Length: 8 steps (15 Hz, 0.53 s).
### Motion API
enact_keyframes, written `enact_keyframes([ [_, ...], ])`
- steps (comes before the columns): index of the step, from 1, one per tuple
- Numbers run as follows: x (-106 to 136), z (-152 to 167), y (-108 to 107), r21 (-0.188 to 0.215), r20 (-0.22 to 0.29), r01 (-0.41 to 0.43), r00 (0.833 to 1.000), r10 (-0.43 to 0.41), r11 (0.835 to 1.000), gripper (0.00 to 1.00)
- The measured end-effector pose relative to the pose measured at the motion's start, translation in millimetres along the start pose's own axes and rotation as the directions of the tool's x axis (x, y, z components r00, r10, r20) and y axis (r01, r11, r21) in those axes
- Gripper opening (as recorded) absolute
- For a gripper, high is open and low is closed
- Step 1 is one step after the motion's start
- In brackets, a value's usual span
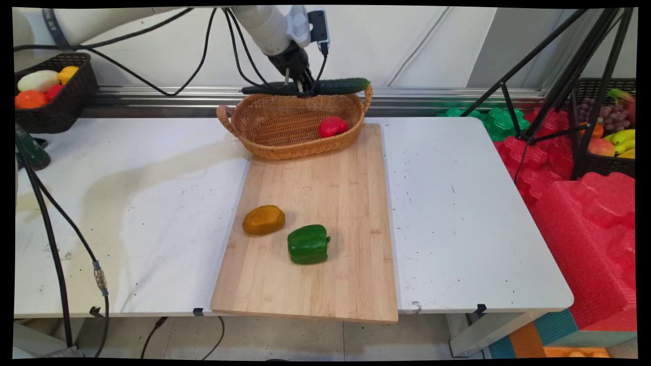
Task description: Place the picked object in the vegetable basket
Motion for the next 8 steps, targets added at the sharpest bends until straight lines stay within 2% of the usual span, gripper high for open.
enact_keyframes([
  [4, -7, 14, 3, -0.019, 0.023, 0.022, 1.0, -0.021, 1.0, 0.0],
  [5, -9, 16, 4, -0.021, 0.028, 0.026, 0.999, -0.026, 0.999, 1.0],
  [8, -12, 21, 4, -0.013, 0.039, 0.036, 0.999, -0.035, 0.999, 1.0],
])
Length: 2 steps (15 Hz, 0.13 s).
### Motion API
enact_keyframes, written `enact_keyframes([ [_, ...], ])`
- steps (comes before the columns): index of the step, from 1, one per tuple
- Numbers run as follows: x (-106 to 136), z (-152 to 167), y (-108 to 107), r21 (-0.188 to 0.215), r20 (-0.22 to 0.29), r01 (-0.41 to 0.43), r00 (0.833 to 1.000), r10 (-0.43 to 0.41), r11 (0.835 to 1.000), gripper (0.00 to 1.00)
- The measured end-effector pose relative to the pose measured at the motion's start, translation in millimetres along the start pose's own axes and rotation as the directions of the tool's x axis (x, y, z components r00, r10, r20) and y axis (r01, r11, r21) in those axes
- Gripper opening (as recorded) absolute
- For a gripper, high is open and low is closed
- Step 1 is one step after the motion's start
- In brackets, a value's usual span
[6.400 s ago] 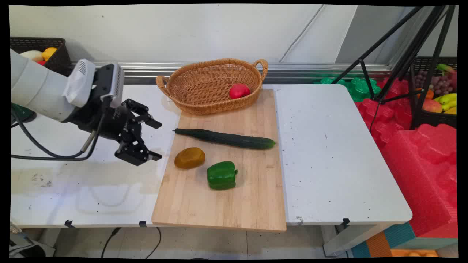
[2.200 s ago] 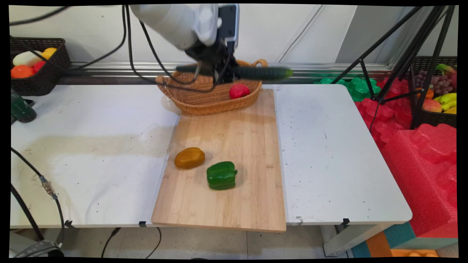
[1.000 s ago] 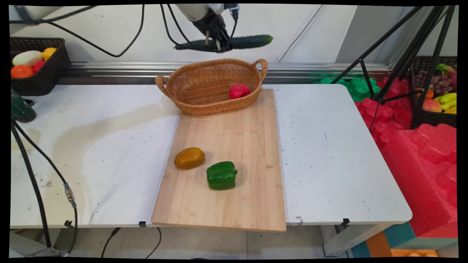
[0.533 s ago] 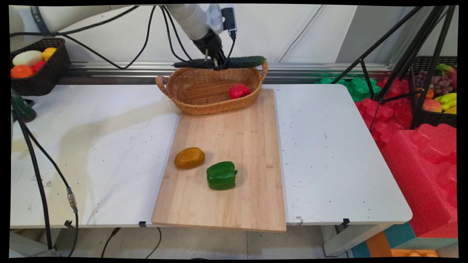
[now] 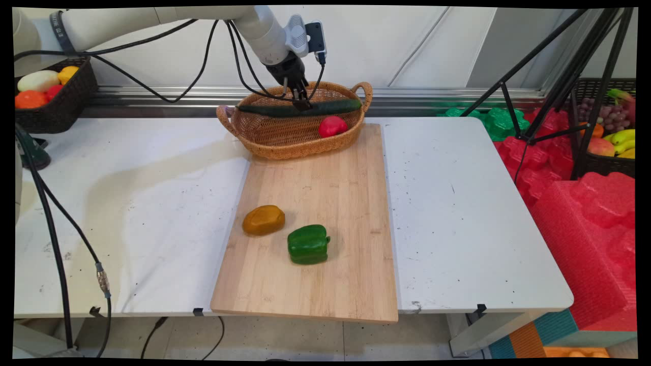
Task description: Place the picked object in the vegetable basket
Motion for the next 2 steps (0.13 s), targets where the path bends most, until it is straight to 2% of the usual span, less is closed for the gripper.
enact_keyframes([
  [2, -0.9, -0.3, -2.4, 0.021, 0.001, 0.009, 1.0, -0.009, 1.0, 1.0],
])
